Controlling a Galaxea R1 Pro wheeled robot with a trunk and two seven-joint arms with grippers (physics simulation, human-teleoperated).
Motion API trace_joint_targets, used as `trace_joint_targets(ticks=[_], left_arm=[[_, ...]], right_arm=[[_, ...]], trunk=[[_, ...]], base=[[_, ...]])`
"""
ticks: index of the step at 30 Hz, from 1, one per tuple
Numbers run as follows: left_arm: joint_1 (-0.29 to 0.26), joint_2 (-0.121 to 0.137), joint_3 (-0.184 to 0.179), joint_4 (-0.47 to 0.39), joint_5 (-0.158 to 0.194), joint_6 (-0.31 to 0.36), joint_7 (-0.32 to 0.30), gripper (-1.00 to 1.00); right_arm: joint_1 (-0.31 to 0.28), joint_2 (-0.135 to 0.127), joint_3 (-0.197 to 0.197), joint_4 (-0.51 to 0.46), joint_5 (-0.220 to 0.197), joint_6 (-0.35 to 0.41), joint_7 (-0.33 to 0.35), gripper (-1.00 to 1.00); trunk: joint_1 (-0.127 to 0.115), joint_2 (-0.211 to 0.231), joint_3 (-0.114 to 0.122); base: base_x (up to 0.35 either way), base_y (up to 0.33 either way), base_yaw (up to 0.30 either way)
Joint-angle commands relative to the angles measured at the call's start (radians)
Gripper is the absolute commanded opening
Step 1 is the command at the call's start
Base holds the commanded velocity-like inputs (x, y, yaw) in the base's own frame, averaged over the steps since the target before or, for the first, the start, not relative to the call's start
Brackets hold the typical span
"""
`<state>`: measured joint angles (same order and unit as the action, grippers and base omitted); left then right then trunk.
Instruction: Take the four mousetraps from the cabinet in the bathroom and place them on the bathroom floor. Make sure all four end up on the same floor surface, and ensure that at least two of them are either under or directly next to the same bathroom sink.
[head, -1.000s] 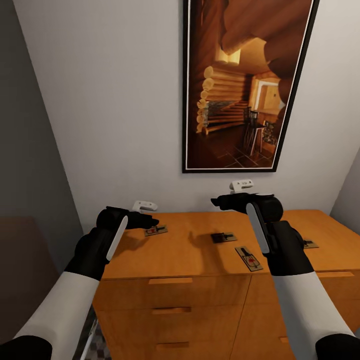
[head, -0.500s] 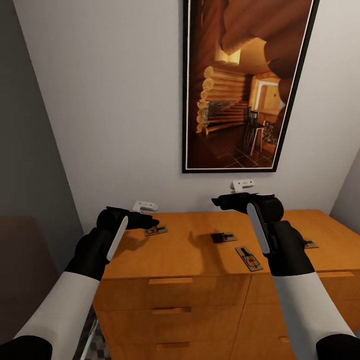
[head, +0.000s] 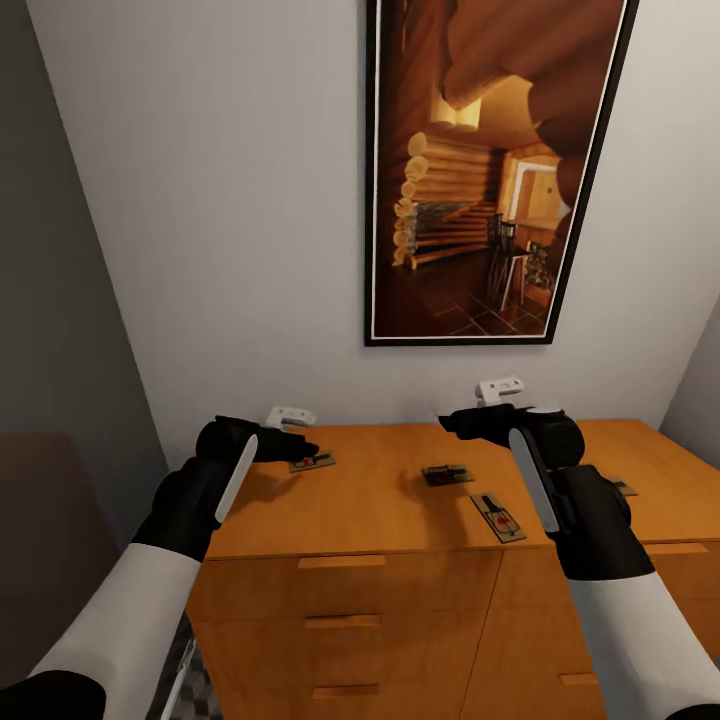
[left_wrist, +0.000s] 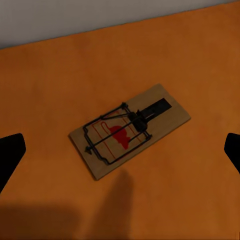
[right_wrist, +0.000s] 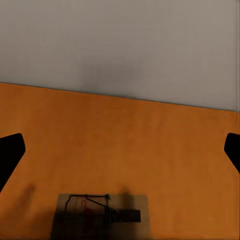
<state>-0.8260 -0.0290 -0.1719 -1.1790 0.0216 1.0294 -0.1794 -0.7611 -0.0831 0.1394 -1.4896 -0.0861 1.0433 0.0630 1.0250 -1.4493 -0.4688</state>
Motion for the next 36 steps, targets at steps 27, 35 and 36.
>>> trace_joint_targets(ticks=[27,35,36], left_arm=[[-0.001,-0.001,0.000,0.035,0.002,0.004,0.000,1.00],[-0.001,0.000,0.000,0.037,0.001,0.004,0.000,1.00],[-0.001,0.000,0.000,0.037,0.001,0.004,0.000,1.00]], right_arm=[[0.012,-0.015,0.004,-0.006,-0.009,0.004,-0.003,1.00],[0.013,-0.014,0.005,-0.006,-0.009,0.004,-0.003,1.00],[0.013,-0.014,0.005,-0.006,-0.009,0.004,-0.003,1.00]], trunk=[[0.000,-0.001,-0.001],[0.000,-0.001,-0.001],[0.000,-0.001,-0.001]], base=[[-0.123,-0.036,0.000],[-0.018,-0.005,0.000],[-0.007,-0.002,0.000]])
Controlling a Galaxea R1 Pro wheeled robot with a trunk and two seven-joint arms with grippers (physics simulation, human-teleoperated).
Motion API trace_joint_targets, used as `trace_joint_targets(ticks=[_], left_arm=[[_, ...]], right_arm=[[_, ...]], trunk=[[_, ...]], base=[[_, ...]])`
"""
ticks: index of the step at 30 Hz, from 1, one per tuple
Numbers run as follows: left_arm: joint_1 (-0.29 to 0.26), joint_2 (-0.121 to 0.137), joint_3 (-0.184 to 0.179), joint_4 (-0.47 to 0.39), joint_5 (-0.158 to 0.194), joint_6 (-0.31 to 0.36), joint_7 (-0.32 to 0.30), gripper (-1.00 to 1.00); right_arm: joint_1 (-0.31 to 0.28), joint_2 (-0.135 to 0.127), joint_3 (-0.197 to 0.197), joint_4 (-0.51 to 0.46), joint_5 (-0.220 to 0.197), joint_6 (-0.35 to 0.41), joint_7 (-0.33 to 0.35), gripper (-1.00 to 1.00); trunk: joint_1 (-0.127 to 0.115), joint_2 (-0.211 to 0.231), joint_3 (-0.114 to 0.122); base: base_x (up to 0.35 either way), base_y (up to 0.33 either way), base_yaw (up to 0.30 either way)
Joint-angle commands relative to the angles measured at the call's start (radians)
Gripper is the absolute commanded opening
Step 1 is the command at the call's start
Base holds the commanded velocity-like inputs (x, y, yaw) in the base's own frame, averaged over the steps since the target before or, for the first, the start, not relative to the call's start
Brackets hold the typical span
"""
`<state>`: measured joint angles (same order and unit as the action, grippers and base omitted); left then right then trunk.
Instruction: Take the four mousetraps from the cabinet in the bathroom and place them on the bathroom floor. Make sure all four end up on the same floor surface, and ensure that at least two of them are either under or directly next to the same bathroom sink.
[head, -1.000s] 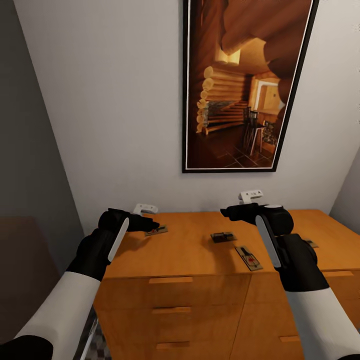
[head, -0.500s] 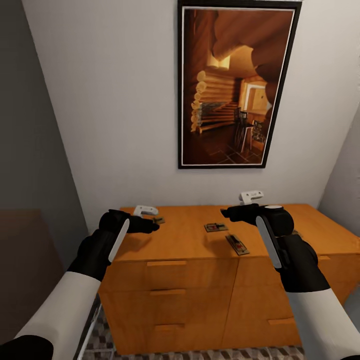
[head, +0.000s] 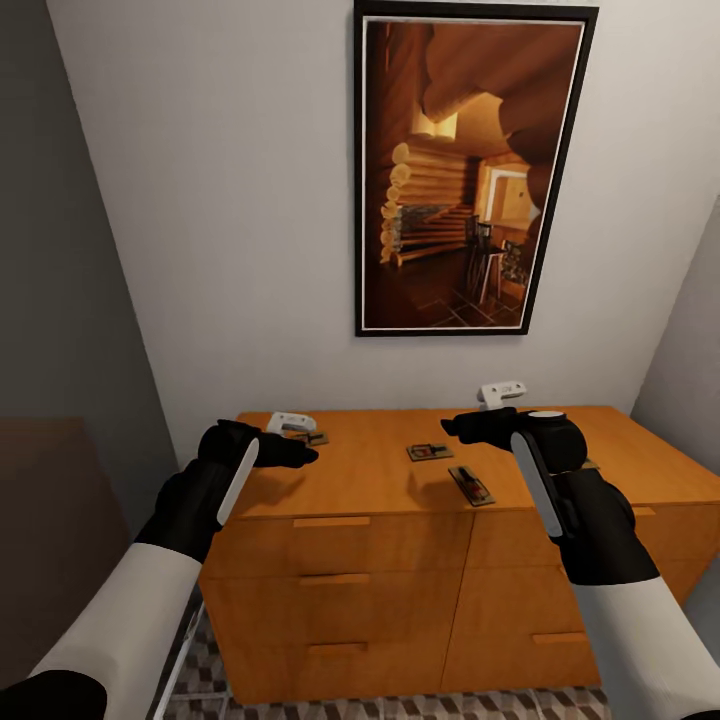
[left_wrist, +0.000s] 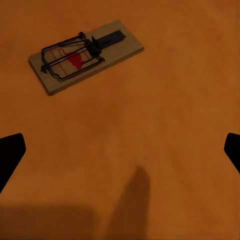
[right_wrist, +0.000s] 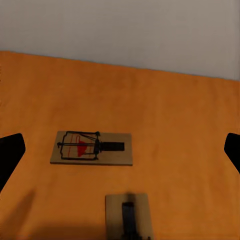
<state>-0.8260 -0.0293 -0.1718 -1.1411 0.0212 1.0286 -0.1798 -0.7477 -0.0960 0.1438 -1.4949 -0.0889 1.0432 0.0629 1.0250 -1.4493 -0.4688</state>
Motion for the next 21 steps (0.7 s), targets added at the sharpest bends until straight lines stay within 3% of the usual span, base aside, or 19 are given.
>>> trace_joint_targets(ticks=[1,15,21], left_arm=[[-0.001,0.000,0.000,-0.001,0.002,0.004,0.000,1.00],[-0.001,-0.001,0.000,0.000,0.002,0.004,0.001,1.00],[-0.001,-0.001,0.000,0.005,0.002,0.004,0.001,1.00]], right_arm=[[-0.001,-0.001,0.001,0.000,-0.006,0.004,-0.003,1.00],[-0.001,0.006,0.009,0.012,-0.003,0.004,-0.006,1.00],[-0.001,0.014,0.032,0.085,0.000,0.004,-0.009,1.00]], trunk=[[0.000,-0.001,-0.001],[0.000,-0.001,-0.001],[0.000,-0.001,-0.001]], base=[[-0.006,-0.002,0.000],[-0.001,0.000,0.000],[0.000,0.000,0.000]])
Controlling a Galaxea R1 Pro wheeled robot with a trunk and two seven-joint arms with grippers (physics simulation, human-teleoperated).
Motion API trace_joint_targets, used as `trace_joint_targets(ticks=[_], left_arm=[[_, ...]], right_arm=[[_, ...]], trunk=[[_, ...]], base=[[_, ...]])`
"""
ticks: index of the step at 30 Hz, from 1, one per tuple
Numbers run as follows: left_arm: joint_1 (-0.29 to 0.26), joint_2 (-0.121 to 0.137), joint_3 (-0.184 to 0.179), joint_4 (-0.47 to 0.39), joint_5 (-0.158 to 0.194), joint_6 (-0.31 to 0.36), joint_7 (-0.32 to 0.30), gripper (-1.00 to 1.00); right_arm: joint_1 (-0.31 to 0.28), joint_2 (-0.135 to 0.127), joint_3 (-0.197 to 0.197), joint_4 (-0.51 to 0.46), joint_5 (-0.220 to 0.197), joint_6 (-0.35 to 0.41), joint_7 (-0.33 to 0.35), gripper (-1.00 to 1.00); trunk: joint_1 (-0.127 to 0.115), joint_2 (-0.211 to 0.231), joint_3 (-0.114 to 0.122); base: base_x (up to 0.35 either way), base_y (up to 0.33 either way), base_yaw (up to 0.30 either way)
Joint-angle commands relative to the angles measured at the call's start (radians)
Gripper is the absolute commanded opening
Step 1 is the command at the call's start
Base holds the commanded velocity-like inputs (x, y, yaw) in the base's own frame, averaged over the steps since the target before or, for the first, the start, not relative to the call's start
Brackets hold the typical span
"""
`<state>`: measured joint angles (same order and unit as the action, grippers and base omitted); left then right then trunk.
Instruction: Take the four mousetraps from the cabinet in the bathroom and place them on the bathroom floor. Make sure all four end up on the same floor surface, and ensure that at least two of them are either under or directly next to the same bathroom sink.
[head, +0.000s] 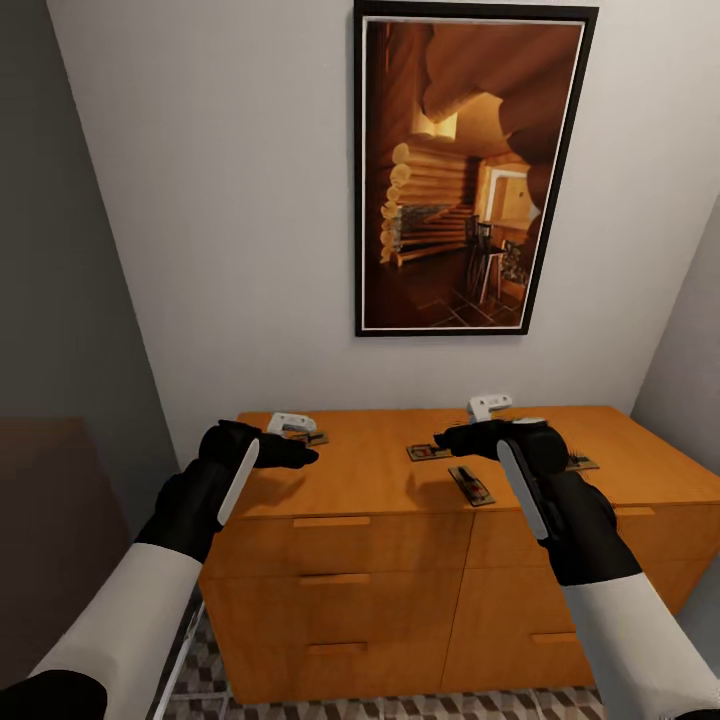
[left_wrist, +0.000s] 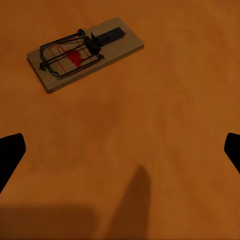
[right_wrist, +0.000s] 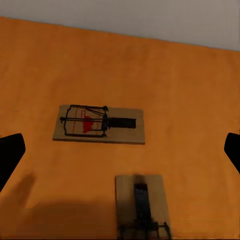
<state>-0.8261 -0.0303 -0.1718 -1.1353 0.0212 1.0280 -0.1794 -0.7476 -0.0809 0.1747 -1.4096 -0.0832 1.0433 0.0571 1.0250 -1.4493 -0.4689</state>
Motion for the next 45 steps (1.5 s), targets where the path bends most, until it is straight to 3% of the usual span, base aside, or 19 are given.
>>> trace_joint_targets(ticks=[1,9,24,45], left_arm=[[-0.001,0.000,0.000,0.002,0.002,0.004,0.000,1.00],[-0.001,-0.001,0.000,0.022,0.000,0.004,0.000,1.00],[-0.001,-0.001,0.001,0.029,-0.002,0.004,0.002,1.00],[-0.001,-0.002,0.002,0.029,-0.001,0.004,0.003,1.00]], right_arm=[[0.000,0.000,0.005,0.022,-0.005,0.004,-0.003,1.00],[0.002,-0.003,0.013,0.116,-0.010,0.004,0.001,1.00],[0.002,0.000,0.014,0.053,-0.012,0.004,0.002,1.00],[0.002,-0.002,0.009,0.045,-0.009,0.004,0.001,1.00]], trunk=[[0.000,-0.001,-0.001],[0.000,-0.001,-0.001],[0.000,-0.001,-0.001],[0.000,-0.001,-0.001]], base=[[0.000,0.000,0.000],[0.000,0.000,0.000],[0.000,0.000,0.000],[0.000,0.000,0.000]])
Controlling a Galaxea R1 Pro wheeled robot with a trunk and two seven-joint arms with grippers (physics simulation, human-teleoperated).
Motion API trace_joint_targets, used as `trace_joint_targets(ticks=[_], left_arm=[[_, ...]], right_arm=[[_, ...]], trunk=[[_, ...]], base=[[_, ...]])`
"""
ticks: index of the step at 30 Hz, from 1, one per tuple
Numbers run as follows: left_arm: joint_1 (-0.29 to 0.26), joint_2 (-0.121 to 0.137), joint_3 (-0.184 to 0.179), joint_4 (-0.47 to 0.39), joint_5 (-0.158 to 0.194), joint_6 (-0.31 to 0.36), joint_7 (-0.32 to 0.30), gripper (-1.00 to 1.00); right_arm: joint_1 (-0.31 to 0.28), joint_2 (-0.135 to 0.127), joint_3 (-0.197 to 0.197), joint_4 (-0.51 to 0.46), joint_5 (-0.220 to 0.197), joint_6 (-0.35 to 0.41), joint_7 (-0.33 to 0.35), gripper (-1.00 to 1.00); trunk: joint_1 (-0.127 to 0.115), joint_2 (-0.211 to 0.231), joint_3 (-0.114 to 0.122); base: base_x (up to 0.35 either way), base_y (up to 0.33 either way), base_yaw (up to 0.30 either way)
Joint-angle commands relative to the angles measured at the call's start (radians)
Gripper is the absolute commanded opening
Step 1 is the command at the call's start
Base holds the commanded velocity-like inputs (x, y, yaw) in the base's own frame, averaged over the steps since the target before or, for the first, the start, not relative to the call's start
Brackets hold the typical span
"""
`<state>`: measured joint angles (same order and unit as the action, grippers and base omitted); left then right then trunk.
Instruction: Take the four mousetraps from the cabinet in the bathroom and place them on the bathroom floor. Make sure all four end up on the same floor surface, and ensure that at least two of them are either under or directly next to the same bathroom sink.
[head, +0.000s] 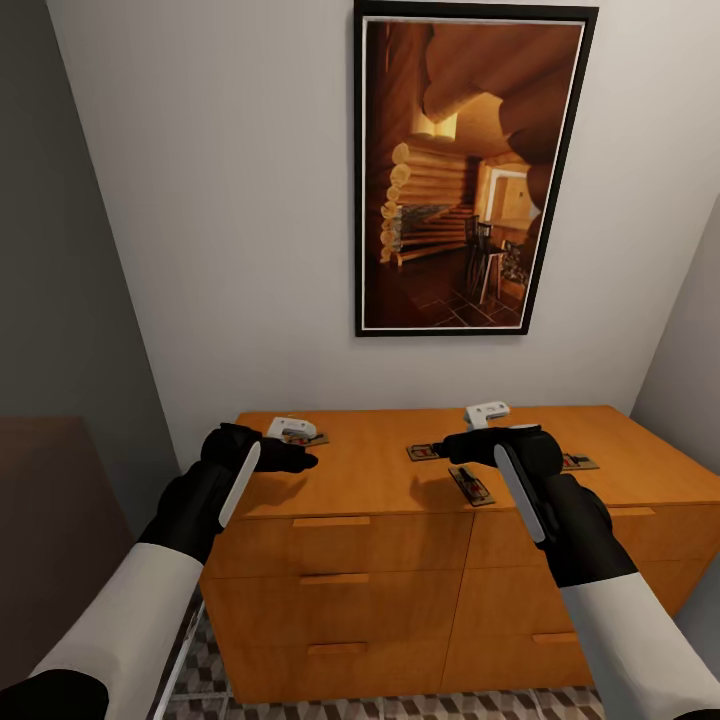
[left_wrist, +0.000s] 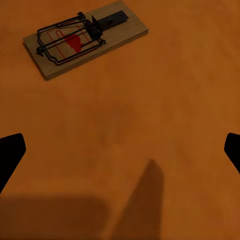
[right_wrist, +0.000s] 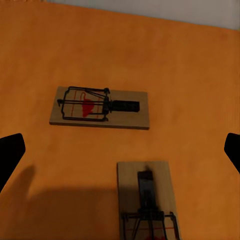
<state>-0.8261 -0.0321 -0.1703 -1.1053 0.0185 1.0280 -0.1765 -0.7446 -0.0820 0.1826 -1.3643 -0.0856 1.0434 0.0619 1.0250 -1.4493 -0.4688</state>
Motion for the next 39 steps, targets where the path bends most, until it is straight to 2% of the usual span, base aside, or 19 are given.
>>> trace_joint_targets(ticks=[1,17,39], left_arm=[[-0.001,0.000,0.000,-0.001,0.001,0.004,0.000,1.00],[-0.001,0.000,0.000,-0.001,0.003,0.004,0.000,1.00],[-0.001,0.000,0.000,-0.001,0.003,0.004,-0.001,1.00]], right_arm=[[-0.001,-0.001,0.000,-0.001,-0.007,0.004,-0.003,1.00],[-0.001,-0.001,-0.011,-0.001,-0.006,0.004,-0.005,1.00],[-0.001,0.002,-0.012,-0.001,-0.006,0.004,-0.006,1.00]], trunk=[[0.000,-0.001,-0.001],[0.000,-0.001,-0.001],[0.000,-0.001,-0.001]], base=[[-0.008,0.000,0.000],[-0.122,0.000,0.000],[-0.013,0.000,0.000]])
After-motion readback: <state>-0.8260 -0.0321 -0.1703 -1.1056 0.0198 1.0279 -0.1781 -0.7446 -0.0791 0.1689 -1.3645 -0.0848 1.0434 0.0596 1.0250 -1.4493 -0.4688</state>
